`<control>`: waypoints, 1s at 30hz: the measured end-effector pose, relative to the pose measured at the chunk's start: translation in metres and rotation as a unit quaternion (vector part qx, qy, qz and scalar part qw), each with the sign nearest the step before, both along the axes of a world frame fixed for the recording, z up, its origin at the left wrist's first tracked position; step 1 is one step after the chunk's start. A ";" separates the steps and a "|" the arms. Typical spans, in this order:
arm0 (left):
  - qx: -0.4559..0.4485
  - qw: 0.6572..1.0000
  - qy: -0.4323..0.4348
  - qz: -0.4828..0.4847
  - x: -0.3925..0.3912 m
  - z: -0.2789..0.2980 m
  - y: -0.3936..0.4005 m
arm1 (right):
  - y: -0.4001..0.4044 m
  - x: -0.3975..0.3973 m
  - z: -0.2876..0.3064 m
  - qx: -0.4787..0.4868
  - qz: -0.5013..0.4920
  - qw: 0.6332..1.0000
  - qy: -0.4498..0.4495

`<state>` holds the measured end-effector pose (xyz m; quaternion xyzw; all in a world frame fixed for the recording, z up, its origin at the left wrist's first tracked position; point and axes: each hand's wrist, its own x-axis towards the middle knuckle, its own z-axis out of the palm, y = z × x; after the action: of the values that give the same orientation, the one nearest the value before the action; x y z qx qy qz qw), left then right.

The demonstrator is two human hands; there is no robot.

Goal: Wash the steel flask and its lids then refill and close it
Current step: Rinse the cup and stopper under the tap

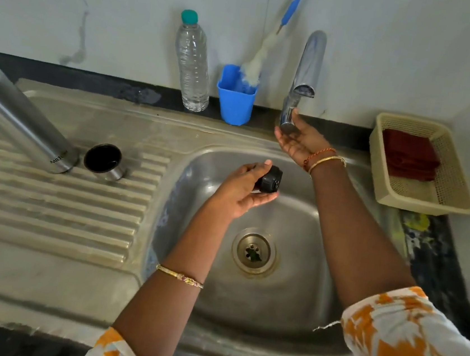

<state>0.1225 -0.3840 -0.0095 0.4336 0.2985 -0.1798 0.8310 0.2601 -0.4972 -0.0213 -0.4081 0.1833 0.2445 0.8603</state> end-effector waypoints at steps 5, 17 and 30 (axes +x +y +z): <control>-0.017 1.000 -0.006 0.014 0.007 0.000 -0.007 | 0.007 0.002 0.010 -0.096 0.030 0.995 -0.017; 0.035 0.999 -0.012 0.020 0.013 -0.015 -0.013 | 0.015 -0.150 -0.023 -0.672 0.148 0.573 -0.445; 0.168 0.964 -0.196 0.067 -0.001 -0.035 -0.003 | 0.000 -0.061 0.023 -0.464 0.431 0.722 -0.279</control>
<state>0.1217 -0.3866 -0.0447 0.5725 0.1843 0.0171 0.7987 0.1987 -0.4970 0.0021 -0.8410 -0.1703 0.3484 0.3773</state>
